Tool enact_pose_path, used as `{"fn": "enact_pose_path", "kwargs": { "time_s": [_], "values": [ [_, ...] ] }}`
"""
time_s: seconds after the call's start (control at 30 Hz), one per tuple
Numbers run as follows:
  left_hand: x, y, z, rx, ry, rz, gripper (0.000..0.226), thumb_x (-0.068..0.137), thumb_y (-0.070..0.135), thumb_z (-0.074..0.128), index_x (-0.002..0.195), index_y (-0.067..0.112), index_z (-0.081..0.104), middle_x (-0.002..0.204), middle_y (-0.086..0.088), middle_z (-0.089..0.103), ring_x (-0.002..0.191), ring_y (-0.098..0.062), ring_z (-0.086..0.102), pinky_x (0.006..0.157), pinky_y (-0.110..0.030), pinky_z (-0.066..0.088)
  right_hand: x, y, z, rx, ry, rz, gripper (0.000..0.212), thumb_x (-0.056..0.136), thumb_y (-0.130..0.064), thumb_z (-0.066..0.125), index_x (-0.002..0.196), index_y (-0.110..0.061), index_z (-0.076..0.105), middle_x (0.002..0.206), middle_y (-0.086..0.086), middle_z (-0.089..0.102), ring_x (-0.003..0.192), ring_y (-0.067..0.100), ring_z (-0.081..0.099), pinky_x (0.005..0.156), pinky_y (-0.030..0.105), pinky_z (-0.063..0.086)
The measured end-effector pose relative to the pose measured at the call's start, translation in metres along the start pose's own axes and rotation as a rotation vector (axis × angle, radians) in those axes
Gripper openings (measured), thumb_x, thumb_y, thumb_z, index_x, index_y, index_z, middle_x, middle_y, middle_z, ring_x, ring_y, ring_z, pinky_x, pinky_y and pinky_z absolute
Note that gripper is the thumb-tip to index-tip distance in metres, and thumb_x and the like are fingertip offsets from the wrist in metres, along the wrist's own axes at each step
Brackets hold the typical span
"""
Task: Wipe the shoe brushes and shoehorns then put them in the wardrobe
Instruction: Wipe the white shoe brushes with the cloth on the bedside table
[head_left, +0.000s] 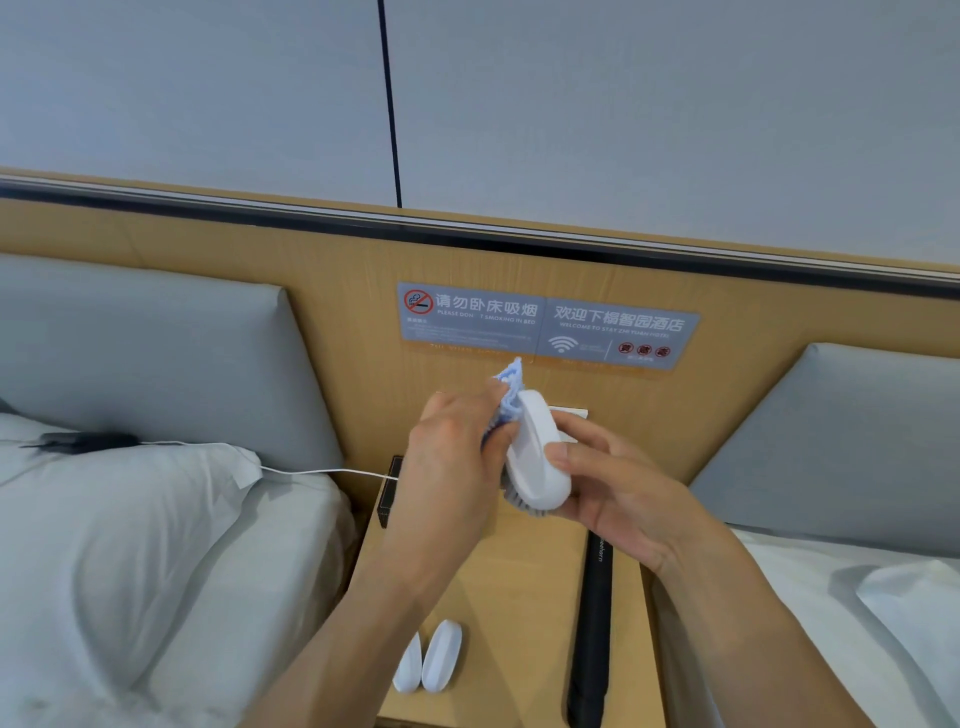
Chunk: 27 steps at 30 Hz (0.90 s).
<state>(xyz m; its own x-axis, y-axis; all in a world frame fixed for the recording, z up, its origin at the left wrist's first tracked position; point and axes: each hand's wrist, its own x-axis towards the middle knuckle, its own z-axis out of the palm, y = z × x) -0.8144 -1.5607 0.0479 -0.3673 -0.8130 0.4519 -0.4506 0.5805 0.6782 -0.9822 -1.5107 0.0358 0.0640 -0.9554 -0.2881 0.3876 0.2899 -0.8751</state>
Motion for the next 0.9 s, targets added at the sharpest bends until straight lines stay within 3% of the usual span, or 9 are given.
{"fn": "enact_pose_path", "kwargs": {
  "time_s": [0.1,0.27,0.57,0.73,0.9],
  "values": [
    [-0.001,0.004,0.000,-0.005,-0.054,0.042,0.024,0.090,-0.001,0.059,0.111,0.006,0.068,0.107,-0.004,0.070,0.096,-0.024,0.057,0.081,-0.018,0.038,0.001,-0.004,0.000,0.003,0.048,-0.038,0.059,0.077,-0.016,0.073,0.135,-0.015,0.058,0.125,0.016,0.068,0.099,0.028,0.069,0.087,0.041,0.058],
    [0.007,0.001,-0.001,0.048,-0.175,0.087,0.034,0.093,0.000,0.055,0.122,0.012,0.067,0.132,-0.003,0.059,0.109,-0.020,0.052,0.093,-0.023,0.039,0.002,-0.007,-0.003,-0.025,0.068,-0.063,0.052,0.078,-0.018,0.074,0.129,-0.020,0.064,0.122,0.015,0.069,0.100,0.026,0.070,0.084,0.037,0.058],
    [0.009,-0.005,-0.004,0.074,-0.305,0.221,0.024,0.097,0.007,0.051,0.108,0.016,0.069,0.127,0.011,0.057,0.098,-0.019,0.050,0.079,-0.042,0.048,0.007,-0.011,-0.007,-0.060,0.113,-0.085,0.045,0.076,-0.017,0.076,0.119,-0.024,0.070,0.112,0.012,0.072,0.095,0.027,0.070,0.088,0.046,0.058],
    [0.013,-0.010,-0.012,-0.041,-0.413,0.334,0.029,0.093,-0.005,0.052,0.106,0.012,0.071,0.122,0.006,0.061,0.102,-0.022,0.056,0.087,-0.039,0.045,0.007,-0.015,-0.010,-0.079,0.083,-0.092,0.043,0.077,-0.017,0.075,0.120,-0.024,0.070,0.109,0.009,0.073,0.090,0.023,0.071,0.078,0.038,0.060],
    [0.021,-0.016,-0.011,0.039,-0.327,0.374,0.027,0.098,0.006,0.051,0.114,0.018,0.068,0.135,0.010,0.054,0.098,-0.020,0.053,0.083,-0.037,0.045,0.010,-0.017,-0.009,-0.042,0.075,-0.096,0.042,0.076,-0.017,0.076,0.118,-0.021,0.071,0.109,0.011,0.072,0.092,0.025,0.070,0.077,0.039,0.058]
  ]
}}
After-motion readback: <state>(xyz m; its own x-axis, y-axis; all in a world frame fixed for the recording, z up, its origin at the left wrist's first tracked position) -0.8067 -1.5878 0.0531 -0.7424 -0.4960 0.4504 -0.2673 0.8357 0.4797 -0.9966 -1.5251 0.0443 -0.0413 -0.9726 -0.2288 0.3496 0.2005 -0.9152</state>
